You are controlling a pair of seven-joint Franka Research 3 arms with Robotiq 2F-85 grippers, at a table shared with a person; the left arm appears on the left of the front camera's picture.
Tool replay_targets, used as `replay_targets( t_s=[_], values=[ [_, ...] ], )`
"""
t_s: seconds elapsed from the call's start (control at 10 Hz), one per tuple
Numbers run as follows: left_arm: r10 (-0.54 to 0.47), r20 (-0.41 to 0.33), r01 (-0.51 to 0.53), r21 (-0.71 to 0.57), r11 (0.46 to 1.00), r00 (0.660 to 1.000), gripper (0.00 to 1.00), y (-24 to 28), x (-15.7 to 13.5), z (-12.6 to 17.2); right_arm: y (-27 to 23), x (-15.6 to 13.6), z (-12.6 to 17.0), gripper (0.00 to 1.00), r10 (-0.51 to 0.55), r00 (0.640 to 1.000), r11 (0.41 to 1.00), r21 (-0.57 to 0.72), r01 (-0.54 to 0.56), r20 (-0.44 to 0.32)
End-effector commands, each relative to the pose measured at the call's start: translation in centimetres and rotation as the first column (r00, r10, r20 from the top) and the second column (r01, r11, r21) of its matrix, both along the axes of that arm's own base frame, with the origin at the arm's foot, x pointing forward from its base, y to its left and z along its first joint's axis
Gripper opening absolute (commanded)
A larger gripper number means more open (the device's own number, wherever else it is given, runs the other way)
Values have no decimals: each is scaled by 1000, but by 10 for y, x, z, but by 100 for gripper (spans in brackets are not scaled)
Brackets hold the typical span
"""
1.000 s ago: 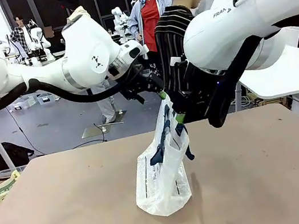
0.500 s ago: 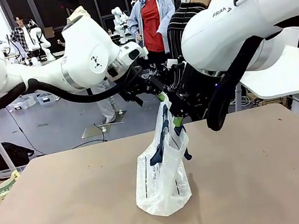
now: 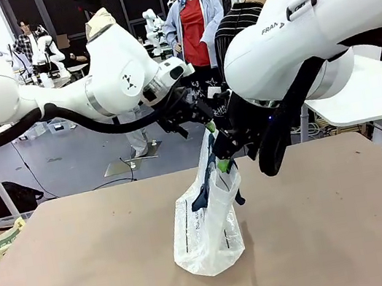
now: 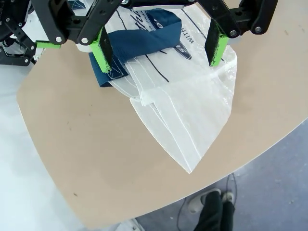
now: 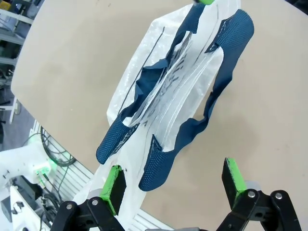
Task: Transfer purchased items from the store into the shopping bag.
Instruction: Open the Reusable shopping bag in the center of the table.
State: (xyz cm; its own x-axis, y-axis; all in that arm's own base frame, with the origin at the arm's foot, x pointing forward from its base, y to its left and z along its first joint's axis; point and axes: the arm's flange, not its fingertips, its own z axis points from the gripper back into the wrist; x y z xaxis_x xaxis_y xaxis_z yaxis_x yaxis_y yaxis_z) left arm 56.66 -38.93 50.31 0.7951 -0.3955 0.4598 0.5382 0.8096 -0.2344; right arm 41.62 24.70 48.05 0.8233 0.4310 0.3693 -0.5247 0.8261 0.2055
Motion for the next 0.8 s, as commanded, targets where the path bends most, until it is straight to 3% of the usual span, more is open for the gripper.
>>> replay_targets(
  t_s=[0.0,0.4,0.5,0.7],
  values=[
    [-28,-43,25,-67,997,999,100,-1,9,-2,4,3,2,100,-15,1000,999,35,16,-22],
    [-25,-98,29,39,999,995,100,-6,10,-21,1,6,-18,100,-8,1000,999,32,9,-24],
    [-19,-102,26,65,998,995,100,-4,11,-25,6,6,0,100,-11,1000,999,32,12,-20],
    [-1,-103,12,106,994,995,100,1,10,-31,6,8,-1,100,-19,1000,999,26,19,-22]
  ],
)
